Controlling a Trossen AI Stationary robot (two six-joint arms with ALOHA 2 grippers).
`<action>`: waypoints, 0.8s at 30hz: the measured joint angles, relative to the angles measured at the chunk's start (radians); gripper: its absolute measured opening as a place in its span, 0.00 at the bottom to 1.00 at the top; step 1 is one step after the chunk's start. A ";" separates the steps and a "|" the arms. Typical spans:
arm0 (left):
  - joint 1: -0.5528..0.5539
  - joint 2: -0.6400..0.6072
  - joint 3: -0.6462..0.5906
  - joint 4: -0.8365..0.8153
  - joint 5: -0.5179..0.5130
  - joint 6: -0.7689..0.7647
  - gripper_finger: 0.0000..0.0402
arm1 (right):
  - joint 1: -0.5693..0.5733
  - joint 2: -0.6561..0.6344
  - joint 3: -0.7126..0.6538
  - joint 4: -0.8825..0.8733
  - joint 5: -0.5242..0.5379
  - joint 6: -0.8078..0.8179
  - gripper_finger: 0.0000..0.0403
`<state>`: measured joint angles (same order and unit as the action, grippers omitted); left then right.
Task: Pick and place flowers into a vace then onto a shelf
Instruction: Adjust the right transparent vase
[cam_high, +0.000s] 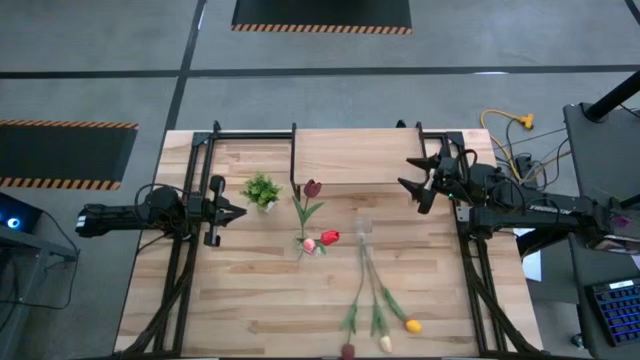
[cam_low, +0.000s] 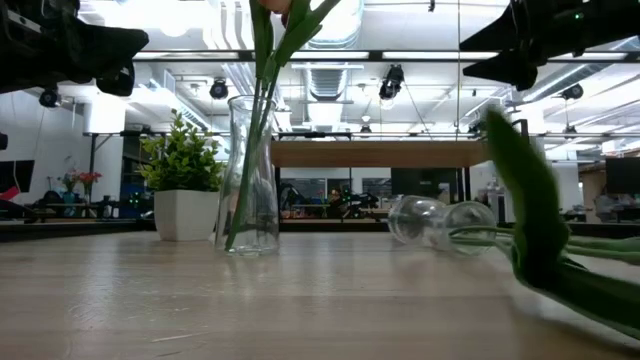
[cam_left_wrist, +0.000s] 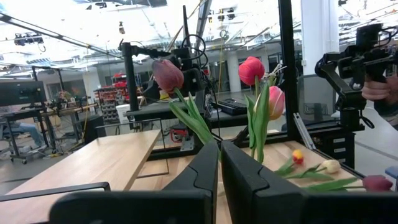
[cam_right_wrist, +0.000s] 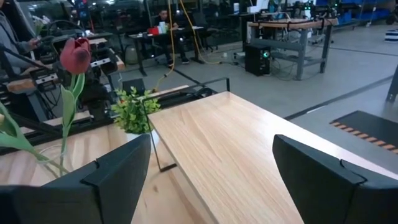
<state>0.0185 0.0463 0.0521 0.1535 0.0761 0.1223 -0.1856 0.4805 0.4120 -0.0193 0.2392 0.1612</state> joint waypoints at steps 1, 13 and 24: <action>0.000 0.000 0.000 0.000 0.000 0.000 0.01 | 0.000 0.000 0.000 0.000 0.000 0.001 0.81; 0.000 0.000 0.000 0.000 0.000 0.000 0.01 | 0.000 0.002 -0.004 -0.006 -0.001 -0.001 0.81; 0.000 0.000 0.000 0.000 0.000 0.000 0.01 | 0.002 0.171 -0.002 0.026 -0.134 -0.207 0.81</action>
<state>0.0185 0.0463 0.0521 0.1532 0.0761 0.1219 -0.1835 0.6511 0.4102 0.0072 0.1054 -0.0461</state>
